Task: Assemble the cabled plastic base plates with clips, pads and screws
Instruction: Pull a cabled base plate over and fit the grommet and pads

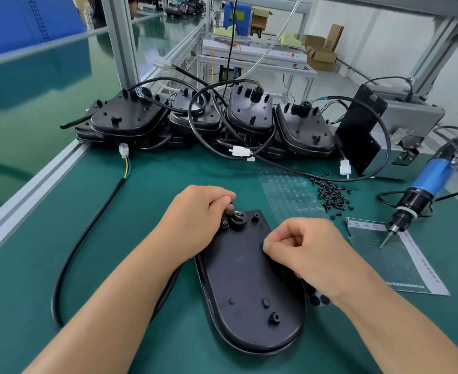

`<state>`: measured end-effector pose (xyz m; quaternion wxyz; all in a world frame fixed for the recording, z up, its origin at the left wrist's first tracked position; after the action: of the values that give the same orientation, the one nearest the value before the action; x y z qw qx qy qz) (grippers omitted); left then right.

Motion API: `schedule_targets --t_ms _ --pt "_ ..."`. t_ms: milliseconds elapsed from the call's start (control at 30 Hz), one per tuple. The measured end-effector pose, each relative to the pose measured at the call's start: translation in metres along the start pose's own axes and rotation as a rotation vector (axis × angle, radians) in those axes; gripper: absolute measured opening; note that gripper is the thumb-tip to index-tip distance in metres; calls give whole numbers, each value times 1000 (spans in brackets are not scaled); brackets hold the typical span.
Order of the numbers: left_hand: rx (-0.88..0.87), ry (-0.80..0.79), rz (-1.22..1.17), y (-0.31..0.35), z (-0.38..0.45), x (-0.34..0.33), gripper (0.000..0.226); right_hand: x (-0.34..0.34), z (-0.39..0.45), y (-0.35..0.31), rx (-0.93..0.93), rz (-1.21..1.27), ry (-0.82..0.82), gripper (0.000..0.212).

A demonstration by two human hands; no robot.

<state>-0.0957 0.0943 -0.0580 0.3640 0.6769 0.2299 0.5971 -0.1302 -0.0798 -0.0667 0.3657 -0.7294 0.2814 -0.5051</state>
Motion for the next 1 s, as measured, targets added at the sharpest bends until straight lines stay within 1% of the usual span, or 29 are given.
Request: schedule_targets --t_ms 67,133,200,300,367,400,433,467,500,533,567,600,633,667,700,733,767,800,833,867,900,933,967,1000 --pt "-5 6 4 1 -1 1 29 1 1 2 -19 9 16 12" --pt "-3 9 15 2 -2 1 29 0 4 7 -72 66 -6 24" --pt "-3 13 30 4 -3 2 29 -2 6 11 -118 139 -39 29" --pt "2 36 50 8 -7 5 29 -2 7 16 -145 189 -56 23" --pt "2 73 129 10 -17 13 30 4 5 19 -135 219 -22 16" --pt "5 130 220 9 -26 23 32 9 3 19 -122 224 5 13" --pt "25 221 326 5 -38 38 35 13 0 19 -103 210 32 12" --pt "79 339 436 -5 -50 58 38 18 -2 17 -79 173 57 11" --pt "198 441 531 -23 -63 80 41 21 -5 14 -56 115 77 10" --pt "367 488 590 -47 -74 100 45 23 -8 11 -34 58 90 10" --pt "543 453 616 -72 -83 114 48 24 -9 8 -17 30 97 10" --pt "676 376 605 -92 -89 120 49 23 -10 6 -5 28 98 10" --pt "743 306 561 -107 -92 121 44 20 -9 3 0 34 92 10" --pt "746 281 514 -113 -92 121 35 17 -9 1 0 36 84 10" --pt "714 289 474 -114 -91 120 24 13 -8 0 -2 34 79 10" --pt "684 304 450 -113 -89 121 18 11 -7 -1 -3 25 77 10" --pt "651 314 424 -112 -87 121 18 9 -7 -3 2 7 78 10" --pt "601 326 349 -108 -86 121 18 7 -7 -5 12 -19 83 10" --pt "518 334 203 -103 -84 122 15 7 -8 -8 27 -48 93 11" --pt "428 317 -26 -91 -84 120 10 7 -11 -13 50 -76 109 13" --pt "332 266 -287 -74 -83 114 9 7 -15 -21 88 -92 132 15" --pt "226 174 -527 -51 -82 105 25 7 -21 -31 149 -89 149 18" --pt "124 60 -713 -25 -79 94 40 4 -28 -44 221 -65 138 21" --pt "34 -44 -829 3 -77 86 49 -1 -36 -59 296 -16 80 29"
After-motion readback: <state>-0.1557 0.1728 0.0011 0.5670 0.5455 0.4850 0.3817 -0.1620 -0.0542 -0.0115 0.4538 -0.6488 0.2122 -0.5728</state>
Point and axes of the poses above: each hand's wrist, its own z-axis towards the middle knuckle, its own x-axis out of the back of the hand, y = z × x, the point moved 9 cm from there along z, towards the middle knuckle, and after that the axes turned 12 degrees about -y, right-handed, at the moved point
